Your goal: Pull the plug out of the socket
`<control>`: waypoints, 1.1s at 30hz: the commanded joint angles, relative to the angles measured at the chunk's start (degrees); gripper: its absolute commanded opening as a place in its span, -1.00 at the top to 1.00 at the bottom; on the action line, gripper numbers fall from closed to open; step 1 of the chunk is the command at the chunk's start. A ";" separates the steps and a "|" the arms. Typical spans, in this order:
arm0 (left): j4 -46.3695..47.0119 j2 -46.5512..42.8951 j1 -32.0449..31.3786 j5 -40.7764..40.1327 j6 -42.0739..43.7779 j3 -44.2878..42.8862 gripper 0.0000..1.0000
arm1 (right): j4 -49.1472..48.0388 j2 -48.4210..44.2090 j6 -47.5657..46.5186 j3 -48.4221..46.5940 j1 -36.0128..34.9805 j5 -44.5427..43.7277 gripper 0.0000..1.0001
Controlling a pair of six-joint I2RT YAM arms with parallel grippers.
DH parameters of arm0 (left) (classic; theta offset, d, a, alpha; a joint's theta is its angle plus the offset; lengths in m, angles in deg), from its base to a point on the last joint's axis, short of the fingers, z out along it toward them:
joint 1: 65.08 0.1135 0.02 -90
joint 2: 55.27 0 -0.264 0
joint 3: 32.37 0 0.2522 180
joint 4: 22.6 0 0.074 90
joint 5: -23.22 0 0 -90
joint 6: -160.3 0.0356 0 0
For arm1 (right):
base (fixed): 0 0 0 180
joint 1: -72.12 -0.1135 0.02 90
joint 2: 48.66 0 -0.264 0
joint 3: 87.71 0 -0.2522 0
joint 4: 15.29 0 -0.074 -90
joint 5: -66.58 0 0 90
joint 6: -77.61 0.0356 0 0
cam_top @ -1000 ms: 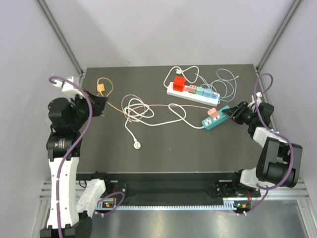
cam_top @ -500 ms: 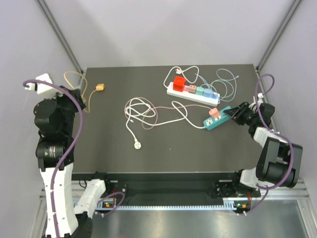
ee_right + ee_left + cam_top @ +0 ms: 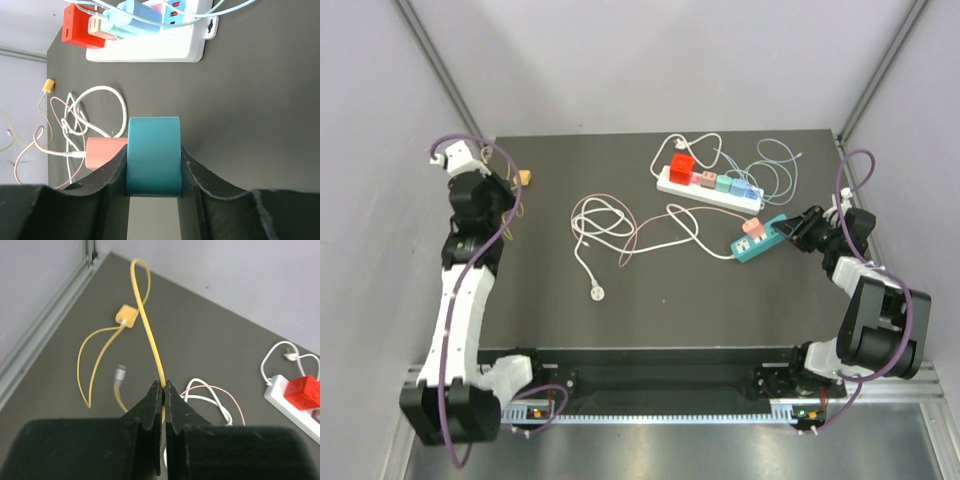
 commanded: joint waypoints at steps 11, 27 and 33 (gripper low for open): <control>29.87 33.12 1.41 -4.35 -13.96 -3.88 1.00 | -5.39 0.56 0.34 -0.43 0.22 4.22 1.00; 22.85 57.24 8.36 6.53 -12.48 -21.81 -0.18 | -6.71 0.92 0.25 -0.87 -0.22 6.60 1.00; 22.24 51.54 9.77 13.92 -9.93 -21.64 -0.50 | -6.62 0.57 -0.27 -1.04 -0.39 6.86 1.00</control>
